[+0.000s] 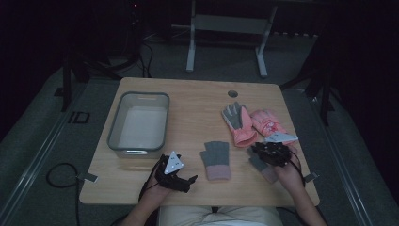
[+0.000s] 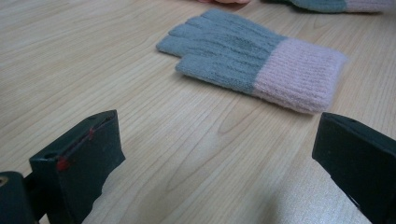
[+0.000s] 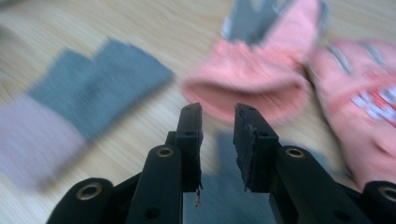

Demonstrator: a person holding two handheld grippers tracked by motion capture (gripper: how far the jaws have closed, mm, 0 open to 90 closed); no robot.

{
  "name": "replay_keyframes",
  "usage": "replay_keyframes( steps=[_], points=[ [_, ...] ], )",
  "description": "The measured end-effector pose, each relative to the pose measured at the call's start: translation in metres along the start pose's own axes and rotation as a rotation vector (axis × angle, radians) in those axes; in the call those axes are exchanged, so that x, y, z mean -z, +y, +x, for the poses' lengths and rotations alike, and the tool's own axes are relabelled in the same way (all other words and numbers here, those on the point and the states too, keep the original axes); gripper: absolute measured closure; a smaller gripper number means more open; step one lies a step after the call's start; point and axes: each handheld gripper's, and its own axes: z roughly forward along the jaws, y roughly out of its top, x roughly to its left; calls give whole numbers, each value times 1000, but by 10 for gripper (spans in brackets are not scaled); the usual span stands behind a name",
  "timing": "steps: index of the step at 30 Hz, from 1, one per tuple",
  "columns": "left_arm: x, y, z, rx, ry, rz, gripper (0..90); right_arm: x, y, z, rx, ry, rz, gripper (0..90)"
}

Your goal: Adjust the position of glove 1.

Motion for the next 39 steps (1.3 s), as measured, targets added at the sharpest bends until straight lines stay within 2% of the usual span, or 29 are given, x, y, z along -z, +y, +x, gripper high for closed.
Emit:
replay_keyframes(
  steps=[4, 7, 11, 13, 18, 24, 26, 28, 30, 33, 39],
  points=[
    [0, 0, 0, 0, 2, 1, 12, 4, -18, -21, 11, 6, 50, 679],
    [0, 0, 0, -1, 2, 4, 12, 0, -29, -29, 30, 10, 88, 678],
    [0, 0, 0, 1, 2, 1, 12, -10, -39, -36, 29, 13, 131, 656],
    [0, 0, 0, 3, 2, 0, 12, -15, -43, -38, 22, 20, 157, 648],
    [0, 0, 0, 2, -1, 2, 12, -16, -47, -39, 18, 43, 131, 738],
    [0, 0, 0, 2, 5, 4, 12, -17, -45, -33, 14, 11, 143, 843],
    [0, 0, 0, 2, 4, 1, 12, -15, -42, -28, -17, -14, 151, 860],
    [0, 0, 1, 4, 4, 0, 12, -11, -39, -21, -48, -10, 130, 863],
    [0, 0, 1, 5, 4, 1, 12, -4, -32, -12, -86, -37, 106, 863],
    [0, 0, 0, 0, 5, -1, 12, 9, -23, -2, -114, -79, 75, 864],
    [0, 0, 0, 0, 2, 3, 12, 26, -15, 13, -242, -142, 29, 863]
  ],
)
